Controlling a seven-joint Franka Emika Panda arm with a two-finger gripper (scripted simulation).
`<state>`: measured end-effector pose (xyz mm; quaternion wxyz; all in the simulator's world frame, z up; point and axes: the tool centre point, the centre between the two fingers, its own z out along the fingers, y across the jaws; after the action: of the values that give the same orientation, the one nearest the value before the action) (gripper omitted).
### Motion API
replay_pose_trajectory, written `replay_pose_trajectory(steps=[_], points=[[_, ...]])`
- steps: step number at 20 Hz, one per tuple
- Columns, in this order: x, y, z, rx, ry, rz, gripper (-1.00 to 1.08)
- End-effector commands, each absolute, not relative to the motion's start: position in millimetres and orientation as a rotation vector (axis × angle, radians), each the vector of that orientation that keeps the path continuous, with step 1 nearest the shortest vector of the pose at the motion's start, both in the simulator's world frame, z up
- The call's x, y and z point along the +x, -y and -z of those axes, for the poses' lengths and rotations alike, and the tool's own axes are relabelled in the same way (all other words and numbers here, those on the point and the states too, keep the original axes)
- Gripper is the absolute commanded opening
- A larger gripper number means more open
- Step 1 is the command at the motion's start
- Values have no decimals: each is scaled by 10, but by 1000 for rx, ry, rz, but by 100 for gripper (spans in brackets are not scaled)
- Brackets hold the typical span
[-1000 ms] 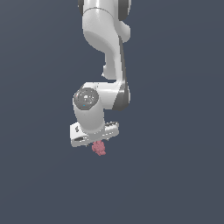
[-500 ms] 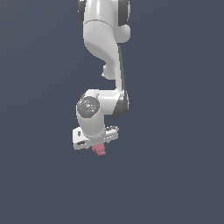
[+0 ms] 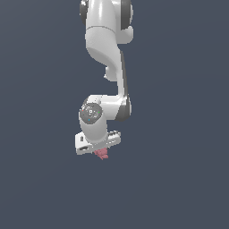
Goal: Pick up the object and move it to a goal position.
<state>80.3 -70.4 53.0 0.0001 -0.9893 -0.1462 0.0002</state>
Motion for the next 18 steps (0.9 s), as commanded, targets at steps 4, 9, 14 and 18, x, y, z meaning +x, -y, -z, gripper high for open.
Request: replay_pose_trajectory(steps=[4,9,14,18], points=[[806,704,-532,-3108,459,0,-100],[810,704,-535,-3108,458,2,-100],[954,717,-716,-3099,419,79,-100],[1194,759,-1059,-3078,347,218,-100]])
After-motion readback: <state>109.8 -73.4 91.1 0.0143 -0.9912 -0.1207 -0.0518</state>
